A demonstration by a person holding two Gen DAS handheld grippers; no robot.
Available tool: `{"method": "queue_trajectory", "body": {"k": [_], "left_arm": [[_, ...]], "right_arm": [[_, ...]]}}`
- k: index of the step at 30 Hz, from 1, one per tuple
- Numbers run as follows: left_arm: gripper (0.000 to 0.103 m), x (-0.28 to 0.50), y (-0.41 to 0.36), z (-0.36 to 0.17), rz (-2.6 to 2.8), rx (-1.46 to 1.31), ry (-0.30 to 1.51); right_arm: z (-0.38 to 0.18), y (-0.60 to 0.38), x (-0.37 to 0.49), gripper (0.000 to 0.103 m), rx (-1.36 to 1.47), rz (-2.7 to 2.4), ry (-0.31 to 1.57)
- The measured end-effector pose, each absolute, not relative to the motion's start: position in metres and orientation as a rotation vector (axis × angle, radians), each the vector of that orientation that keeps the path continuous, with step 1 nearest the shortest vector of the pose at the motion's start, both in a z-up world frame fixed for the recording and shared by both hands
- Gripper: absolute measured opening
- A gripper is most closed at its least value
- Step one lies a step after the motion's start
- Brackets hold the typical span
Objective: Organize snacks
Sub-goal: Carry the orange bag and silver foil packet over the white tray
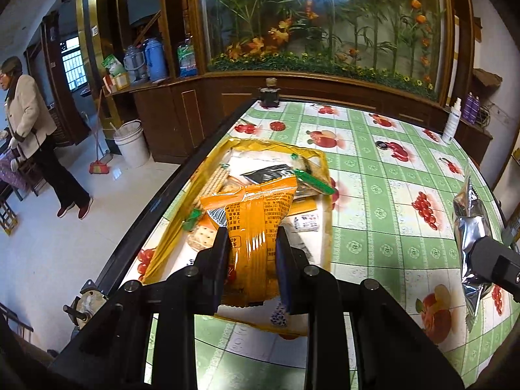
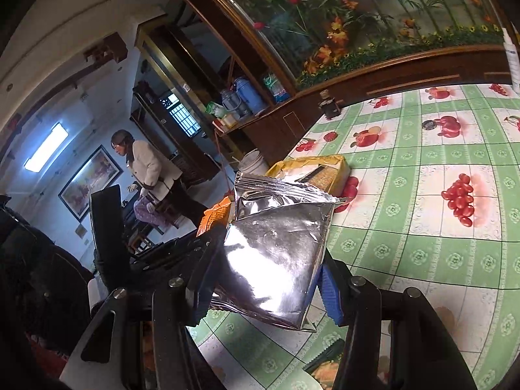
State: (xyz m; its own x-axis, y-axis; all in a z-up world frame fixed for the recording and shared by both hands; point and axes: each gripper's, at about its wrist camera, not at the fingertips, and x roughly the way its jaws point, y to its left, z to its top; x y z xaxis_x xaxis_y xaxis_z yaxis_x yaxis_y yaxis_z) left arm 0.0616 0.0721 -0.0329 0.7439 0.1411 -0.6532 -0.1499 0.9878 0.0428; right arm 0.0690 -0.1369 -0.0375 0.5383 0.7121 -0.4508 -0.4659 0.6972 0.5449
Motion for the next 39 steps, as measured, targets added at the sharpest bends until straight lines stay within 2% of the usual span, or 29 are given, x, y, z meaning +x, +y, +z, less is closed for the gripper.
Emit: {"method": "queue_trajectory", "body": {"k": [7, 19, 39], "left_arm": [[0.024, 0.065, 0.099, -0.035, 0.209, -0.04, 0.722], [0.024, 0.07, 0.127, -0.049, 0.265, -0.073, 0.747], [0.024, 0.093, 0.111, -0.064, 0.23, -0.037, 0.79]], "right_arm": [[-0.035, -0.13, 0.073, 0.056, 0.367, 0.727, 0.705], [-0.014, -0.174, 0.073, 0.056, 0.373, 0.631, 0.654], [-0.033, -0.05, 0.141, 0.056, 0.238, 0.769, 0.754]]}}
